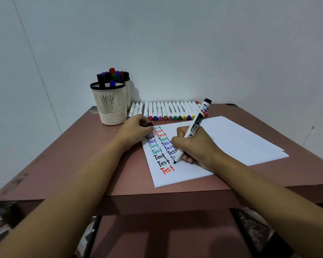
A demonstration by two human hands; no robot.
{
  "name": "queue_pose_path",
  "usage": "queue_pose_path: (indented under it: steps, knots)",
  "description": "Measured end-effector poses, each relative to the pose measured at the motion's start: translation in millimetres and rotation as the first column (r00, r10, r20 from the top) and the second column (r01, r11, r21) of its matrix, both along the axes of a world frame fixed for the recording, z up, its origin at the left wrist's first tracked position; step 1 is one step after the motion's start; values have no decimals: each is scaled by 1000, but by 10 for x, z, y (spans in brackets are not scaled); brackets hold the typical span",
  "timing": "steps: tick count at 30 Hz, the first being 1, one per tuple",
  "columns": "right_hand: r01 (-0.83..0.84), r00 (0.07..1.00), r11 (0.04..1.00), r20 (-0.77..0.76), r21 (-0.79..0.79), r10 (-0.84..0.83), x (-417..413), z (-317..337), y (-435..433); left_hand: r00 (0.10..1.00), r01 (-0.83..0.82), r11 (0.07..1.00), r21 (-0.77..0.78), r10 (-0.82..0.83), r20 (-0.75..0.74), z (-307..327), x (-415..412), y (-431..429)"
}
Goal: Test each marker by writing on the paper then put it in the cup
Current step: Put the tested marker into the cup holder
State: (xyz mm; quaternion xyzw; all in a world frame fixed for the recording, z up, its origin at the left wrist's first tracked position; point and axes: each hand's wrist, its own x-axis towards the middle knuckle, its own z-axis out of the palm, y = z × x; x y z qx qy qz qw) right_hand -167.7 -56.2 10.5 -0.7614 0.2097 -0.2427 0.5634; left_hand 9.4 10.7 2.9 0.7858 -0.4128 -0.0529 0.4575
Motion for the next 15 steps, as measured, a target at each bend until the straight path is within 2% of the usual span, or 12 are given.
queue_pose_path:
  steps: [7,15]
  knots:
    - [-21,996,999,84,39,18,6,4,-1,1000,2,1000,-4,-2,-11,-6,4,5]
    - [-54,997,998,62,-25,56,-25,10,31,1000,5,1000,-6,-5,-11,-12,6,1]
